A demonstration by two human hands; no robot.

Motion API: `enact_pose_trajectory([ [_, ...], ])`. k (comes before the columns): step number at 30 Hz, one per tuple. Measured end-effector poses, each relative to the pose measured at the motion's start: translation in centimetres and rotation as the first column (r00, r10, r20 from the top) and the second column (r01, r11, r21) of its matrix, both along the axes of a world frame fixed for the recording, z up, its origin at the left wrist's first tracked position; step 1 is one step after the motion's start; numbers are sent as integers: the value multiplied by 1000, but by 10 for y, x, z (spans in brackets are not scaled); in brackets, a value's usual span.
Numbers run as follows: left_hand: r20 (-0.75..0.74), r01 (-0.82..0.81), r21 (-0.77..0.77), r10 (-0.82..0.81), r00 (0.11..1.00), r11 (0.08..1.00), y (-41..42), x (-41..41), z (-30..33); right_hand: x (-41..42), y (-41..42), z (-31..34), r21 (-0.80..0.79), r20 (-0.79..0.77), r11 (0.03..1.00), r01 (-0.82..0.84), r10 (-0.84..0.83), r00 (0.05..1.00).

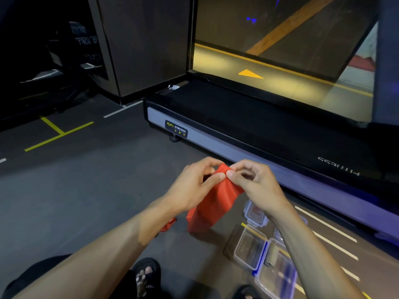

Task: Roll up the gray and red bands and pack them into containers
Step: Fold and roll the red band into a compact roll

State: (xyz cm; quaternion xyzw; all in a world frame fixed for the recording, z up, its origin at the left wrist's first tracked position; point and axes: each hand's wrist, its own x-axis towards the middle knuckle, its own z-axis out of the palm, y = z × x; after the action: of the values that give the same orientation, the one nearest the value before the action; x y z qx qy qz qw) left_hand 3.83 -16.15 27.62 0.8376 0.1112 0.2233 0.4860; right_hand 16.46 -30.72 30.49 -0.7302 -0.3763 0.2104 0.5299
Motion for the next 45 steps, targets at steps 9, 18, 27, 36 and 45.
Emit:
enact_pose_trajectory([
  [9,32,145,-177,-141,989,973,4,2,2,5,-4,0,34,-349,998,-50,59,935],
  [18,39,190,-96,-187,982,977,1,0,5,9,-10,-5,38,-517,979,-198,189,835],
  [27,-41,39,77,-35,999,996,4,-3,5,4,-5,-6,-31,8,992,-121,122,993],
  [36,-24,-42,-24,42,999,999,3,-4,3,0,-3,-7,-140,205,986,-93,120,971],
  [45,-14,12,-91,-14,1000,996,2,-1,-1,0,-5,-1,-31,101,995,-95,97,990],
])
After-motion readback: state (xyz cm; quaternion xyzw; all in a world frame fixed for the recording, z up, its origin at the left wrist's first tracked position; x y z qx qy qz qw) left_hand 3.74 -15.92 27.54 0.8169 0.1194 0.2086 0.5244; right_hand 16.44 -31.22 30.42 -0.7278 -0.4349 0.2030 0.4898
